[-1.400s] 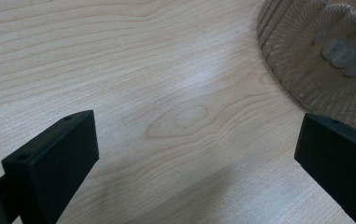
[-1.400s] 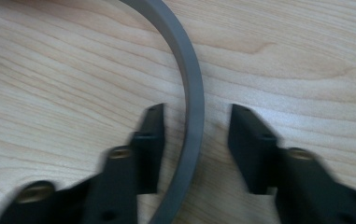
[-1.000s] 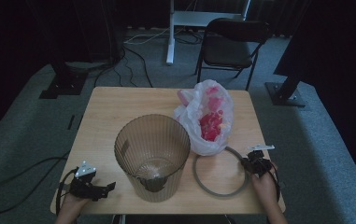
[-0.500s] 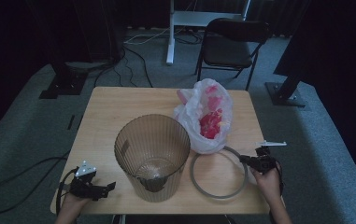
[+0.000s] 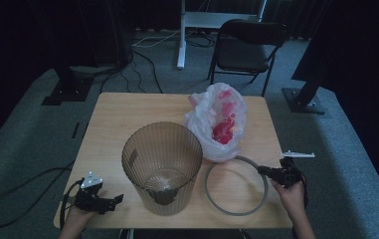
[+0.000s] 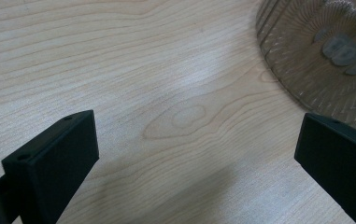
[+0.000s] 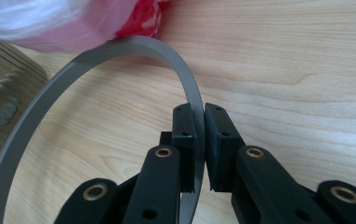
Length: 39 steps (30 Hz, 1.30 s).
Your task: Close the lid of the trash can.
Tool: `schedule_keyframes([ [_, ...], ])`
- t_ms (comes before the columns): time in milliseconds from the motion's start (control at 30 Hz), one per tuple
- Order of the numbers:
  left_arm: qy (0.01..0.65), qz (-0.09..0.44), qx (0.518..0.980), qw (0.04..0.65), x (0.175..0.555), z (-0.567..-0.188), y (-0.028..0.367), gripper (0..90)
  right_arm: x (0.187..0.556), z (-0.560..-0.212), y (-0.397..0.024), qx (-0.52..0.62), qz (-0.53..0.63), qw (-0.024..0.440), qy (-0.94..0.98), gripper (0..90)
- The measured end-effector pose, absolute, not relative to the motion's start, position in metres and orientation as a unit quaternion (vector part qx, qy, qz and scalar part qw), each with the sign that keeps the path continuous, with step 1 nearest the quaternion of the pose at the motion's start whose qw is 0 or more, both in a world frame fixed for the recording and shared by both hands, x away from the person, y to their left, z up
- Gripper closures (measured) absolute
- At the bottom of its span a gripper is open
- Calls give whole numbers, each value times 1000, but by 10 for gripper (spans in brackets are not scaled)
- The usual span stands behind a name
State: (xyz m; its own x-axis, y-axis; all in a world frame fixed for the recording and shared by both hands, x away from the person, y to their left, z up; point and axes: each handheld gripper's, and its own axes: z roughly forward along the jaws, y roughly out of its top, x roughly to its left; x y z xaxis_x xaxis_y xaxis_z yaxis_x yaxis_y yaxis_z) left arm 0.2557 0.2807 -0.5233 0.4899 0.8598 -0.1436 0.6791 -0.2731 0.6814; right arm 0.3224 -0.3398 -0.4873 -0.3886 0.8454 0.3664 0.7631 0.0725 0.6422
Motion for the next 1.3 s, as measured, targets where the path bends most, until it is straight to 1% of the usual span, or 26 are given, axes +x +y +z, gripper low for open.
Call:
schedule_keyframes([
  [467, 487, 128, 789, 351, 257, -523, 280, 0, 295, -485, -348, 546, 399, 44, 735, 837],
  [867, 486, 128, 790, 351, 256, -523, 280, 0, 288, -443, -337, 500, 458, 38, 734, 837],
  [1300, 487, 127, 789, 351, 256, -523, 280, 0, 291, -399, -344, 473, 514, 46, 714, 837],
])
